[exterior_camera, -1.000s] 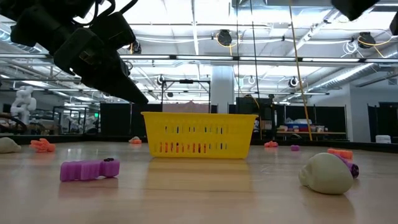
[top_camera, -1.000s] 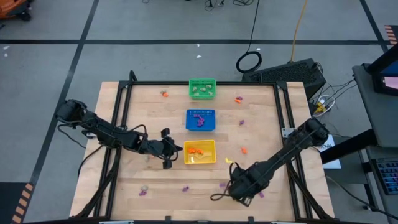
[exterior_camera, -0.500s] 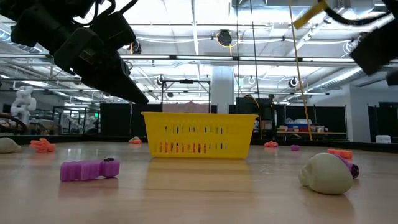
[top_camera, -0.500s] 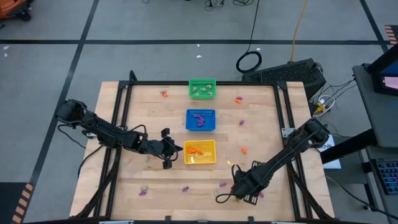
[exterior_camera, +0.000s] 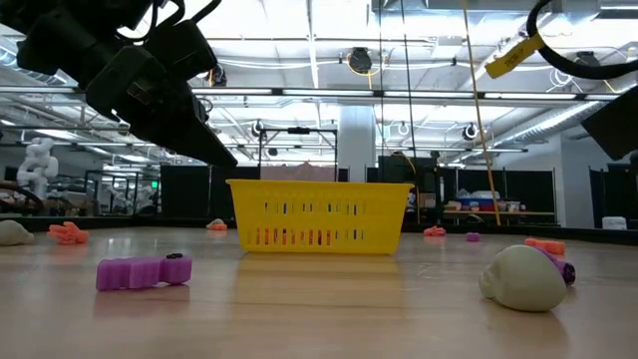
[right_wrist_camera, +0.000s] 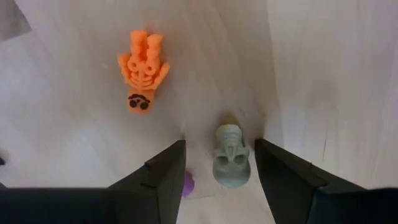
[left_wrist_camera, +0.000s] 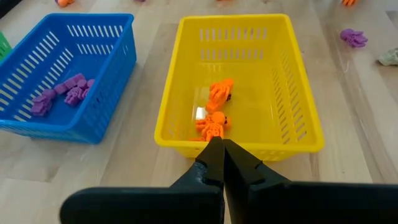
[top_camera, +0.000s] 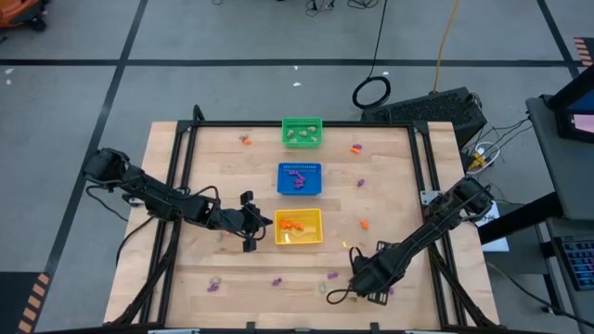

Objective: Sort Halloween decoration
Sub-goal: Put the white skull toy into the green bin

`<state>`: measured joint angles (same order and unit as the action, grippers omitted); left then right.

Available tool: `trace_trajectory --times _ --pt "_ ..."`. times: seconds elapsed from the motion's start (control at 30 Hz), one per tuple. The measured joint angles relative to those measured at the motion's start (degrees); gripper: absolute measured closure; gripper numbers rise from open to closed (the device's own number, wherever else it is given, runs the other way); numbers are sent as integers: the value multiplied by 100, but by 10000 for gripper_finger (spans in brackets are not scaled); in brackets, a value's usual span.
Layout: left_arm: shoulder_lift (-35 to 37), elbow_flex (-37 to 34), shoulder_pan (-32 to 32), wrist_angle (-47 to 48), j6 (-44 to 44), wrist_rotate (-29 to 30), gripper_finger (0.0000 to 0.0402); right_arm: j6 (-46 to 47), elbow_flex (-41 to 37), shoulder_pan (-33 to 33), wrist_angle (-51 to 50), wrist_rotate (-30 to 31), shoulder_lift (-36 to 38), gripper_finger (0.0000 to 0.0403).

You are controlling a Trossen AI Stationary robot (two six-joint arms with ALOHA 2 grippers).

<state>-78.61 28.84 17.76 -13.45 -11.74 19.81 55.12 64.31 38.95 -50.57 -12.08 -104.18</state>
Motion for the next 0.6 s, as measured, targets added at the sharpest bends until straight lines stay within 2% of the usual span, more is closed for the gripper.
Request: trace_trajectory --times 0.6 --pt "0 0 7 67 -145 -2 401 -236 -17 292 -238 16 -2 220"
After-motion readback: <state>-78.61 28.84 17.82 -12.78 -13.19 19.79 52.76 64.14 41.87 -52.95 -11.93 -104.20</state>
